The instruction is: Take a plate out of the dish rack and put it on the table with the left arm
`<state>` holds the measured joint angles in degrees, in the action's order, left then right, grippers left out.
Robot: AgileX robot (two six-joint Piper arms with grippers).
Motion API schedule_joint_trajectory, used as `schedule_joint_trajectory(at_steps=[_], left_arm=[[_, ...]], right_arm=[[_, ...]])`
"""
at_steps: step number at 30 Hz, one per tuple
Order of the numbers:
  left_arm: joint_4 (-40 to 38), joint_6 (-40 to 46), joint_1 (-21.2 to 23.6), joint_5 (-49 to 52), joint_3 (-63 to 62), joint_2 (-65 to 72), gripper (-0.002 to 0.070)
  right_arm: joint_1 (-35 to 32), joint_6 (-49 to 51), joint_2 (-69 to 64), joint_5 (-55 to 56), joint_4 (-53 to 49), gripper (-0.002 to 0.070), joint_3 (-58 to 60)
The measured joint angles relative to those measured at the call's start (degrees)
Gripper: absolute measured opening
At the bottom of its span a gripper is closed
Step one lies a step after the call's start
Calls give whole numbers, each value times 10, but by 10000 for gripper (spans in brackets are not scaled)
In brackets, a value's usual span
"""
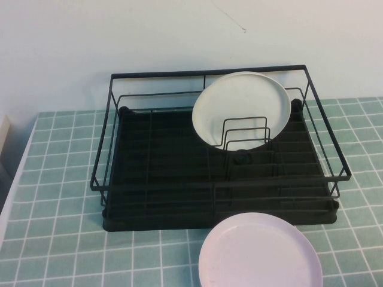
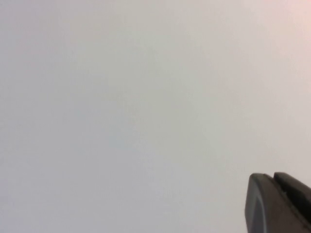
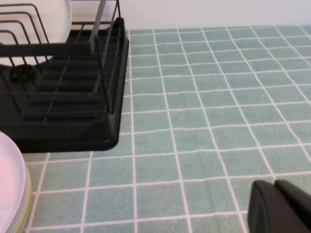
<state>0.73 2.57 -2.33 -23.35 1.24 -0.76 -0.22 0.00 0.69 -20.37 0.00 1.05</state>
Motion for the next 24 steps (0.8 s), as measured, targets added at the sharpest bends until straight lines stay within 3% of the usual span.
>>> schedule_joint_trajectory(at_steps=[5,15,18,21,24], left_arm=[[0,7,0,-152,0,0,-3],[-49,-17,0,-274,-11,0,-3],[-19,-18,0,-238,-74,0,-3],[22,-26,0,-104,-181,-1,-3],[8,-84,0,36,-291,21,-3]], right_arm=[[0,0,0,0,0,-1,0],[0,0,0,0,0,-1,0],[0,0,0,0,0,-1,0],[0,0,0,0,0,-1,0],[0,0,0,0,0,-1,0]])
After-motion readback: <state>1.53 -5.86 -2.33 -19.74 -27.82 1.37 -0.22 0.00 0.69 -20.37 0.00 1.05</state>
